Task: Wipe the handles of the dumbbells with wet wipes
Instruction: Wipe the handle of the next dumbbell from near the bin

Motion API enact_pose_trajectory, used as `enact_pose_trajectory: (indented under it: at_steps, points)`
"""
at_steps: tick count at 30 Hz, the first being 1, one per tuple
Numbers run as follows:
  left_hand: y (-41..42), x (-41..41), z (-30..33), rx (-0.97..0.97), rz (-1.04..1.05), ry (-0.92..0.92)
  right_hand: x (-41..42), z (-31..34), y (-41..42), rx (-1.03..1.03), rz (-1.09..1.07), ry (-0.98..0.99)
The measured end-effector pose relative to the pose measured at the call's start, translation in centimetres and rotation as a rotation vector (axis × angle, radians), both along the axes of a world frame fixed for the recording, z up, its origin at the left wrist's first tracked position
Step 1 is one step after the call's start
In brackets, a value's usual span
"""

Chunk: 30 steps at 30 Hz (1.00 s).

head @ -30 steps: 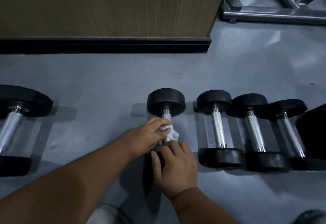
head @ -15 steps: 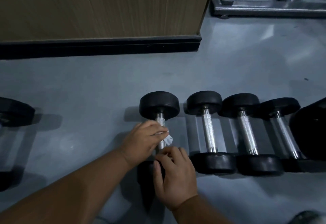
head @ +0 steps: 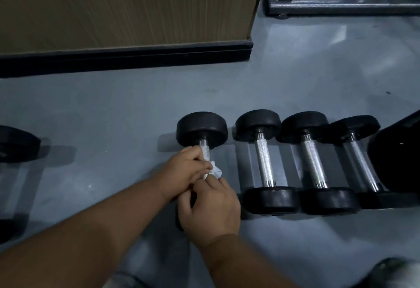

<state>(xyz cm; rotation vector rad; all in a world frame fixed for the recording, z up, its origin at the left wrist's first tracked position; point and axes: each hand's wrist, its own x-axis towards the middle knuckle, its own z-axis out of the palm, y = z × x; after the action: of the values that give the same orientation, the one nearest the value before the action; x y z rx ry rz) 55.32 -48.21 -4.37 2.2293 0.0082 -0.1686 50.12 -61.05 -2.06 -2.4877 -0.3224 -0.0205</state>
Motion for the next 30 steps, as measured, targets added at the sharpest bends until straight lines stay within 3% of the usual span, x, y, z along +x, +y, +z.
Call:
enact_pose_trajectory:
  at_steps: [3, 6, 11, 13, 18, 24, 30]
  points:
    - [0.4, 1.7, -0.6, 0.110, -0.038, -0.134, 0.2, 0.0, -0.4, -0.078, -0.026, -0.017]
    - [0.0, 1.6, -0.9, 0.090, -0.026, -0.158, 0.4, -0.2, -0.9, -0.084, -0.030, -0.009]
    - [0.7, 0.9, -0.3, 0.042, -0.370, -0.036, 1.0, -0.7, -2.1, -0.069, -0.035, -0.044]
    - [0.3, 1.7, -0.3, 0.084, -0.331, -0.050, 1.1, -0.8, -2.3, -0.070, -0.037, -0.042]
    - [-1.9, 2.4, -1.0, 0.046, 0.057, -0.158, 1.5, -1.0, -3.0, -0.083, -0.028, -0.008]
    - [-0.8, 0.2, -0.7, -0.048, -0.313, -0.006, 2.0, -1.5, -4.5, -0.015, -0.010, -0.012]
    - [-2.8, 1.0, -1.1, 0.047, -0.034, -0.140, 2.1, -1.6, -4.8, 0.013, -0.023, 0.085]
